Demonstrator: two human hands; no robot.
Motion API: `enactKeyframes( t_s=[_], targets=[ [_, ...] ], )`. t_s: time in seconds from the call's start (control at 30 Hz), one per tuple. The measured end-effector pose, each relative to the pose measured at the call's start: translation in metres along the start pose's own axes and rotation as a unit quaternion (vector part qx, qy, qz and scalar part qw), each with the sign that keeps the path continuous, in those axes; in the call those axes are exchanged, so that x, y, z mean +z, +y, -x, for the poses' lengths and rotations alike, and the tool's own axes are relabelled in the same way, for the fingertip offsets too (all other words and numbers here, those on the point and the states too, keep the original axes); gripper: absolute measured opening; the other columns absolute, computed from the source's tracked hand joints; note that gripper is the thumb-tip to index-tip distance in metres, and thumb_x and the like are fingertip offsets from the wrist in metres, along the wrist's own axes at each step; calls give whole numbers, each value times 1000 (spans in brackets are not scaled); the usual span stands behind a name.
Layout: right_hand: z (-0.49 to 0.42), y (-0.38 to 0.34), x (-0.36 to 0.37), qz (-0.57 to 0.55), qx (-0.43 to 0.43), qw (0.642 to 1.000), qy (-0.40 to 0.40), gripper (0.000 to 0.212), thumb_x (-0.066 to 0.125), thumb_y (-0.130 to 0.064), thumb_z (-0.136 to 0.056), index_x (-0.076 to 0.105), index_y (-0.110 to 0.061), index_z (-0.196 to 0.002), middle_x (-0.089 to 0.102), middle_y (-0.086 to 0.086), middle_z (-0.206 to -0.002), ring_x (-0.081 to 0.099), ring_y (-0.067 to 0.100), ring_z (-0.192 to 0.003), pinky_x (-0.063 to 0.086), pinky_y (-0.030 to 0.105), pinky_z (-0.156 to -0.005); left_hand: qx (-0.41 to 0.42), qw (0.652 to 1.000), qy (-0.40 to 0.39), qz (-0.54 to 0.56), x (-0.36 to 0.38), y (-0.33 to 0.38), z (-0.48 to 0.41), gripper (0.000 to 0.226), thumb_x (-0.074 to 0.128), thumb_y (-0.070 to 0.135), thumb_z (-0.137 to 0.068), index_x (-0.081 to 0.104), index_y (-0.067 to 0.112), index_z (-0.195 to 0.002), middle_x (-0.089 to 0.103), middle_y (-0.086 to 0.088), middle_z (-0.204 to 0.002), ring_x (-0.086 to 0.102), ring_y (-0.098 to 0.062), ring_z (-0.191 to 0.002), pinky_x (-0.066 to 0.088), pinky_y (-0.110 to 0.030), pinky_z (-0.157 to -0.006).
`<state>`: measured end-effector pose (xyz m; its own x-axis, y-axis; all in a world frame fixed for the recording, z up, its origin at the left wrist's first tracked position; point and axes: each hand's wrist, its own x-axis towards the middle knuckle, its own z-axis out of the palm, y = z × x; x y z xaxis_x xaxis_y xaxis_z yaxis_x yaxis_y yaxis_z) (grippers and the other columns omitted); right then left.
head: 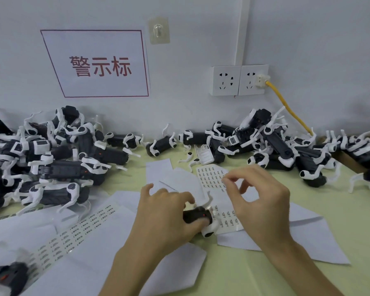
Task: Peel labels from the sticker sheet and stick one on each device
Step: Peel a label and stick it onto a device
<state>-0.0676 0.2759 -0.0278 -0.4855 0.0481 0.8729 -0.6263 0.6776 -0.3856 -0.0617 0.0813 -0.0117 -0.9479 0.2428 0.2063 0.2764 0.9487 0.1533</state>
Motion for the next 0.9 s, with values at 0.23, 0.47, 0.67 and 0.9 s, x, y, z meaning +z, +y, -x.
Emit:
enactKeyframes(
  t_s=[0.23, 0.47, 0.67, 0.9],
  targets=[
    [1, -5, 3, -41, 59, 997, -24, 26, 57, -19, -95, 72, -18, -118, 62, -16, -89, 56, 7, -68, 43, 11, -66, 50, 990, -129, 6, -6, -12, 3, 73, 66, 82, -67, 57, 46, -130, 64, 21, -107, 46, -4, -101, 20, -31, -109],
    [-1, -4, 1, -83, 129, 988, -1, 28, 57, -14, -92, 71, -26, -113, 66, -16, -84, 57, 16, -62, 47, 26, -61, 48, 994, -93, 6, -7, -20, 2, 37, 71, 58, -76, 63, 40, -108, 67, 16, -86, 53, -3, -82, 29, -34, -107],
    [-5, -9, 0, -160, 218, 963, -8, 28, 56, -21, -90, 70, -33, -111, 68, -7, -82, 57, 17, -57, 50, 28, -58, -90, 896, 5, 435, -14, -18, -8, 19, 73, 43, -90, 74, 30, -103, 78, 13, -91, 72, -1, -86, 54, -23, -78],
    [-13, -15, -4, -448, 360, 799, -177, 65, 70, -46, -85, 41, -38, -143, 71, 2, -120, 75, 39, -84, 56, 35, -56, -70, 905, 195, 371, 3, 0, -8, 37, 86, 43, -76, 72, 31, -108, 73, 12, -95, 66, -7, -91, 48, -22, -81]
  ],
)
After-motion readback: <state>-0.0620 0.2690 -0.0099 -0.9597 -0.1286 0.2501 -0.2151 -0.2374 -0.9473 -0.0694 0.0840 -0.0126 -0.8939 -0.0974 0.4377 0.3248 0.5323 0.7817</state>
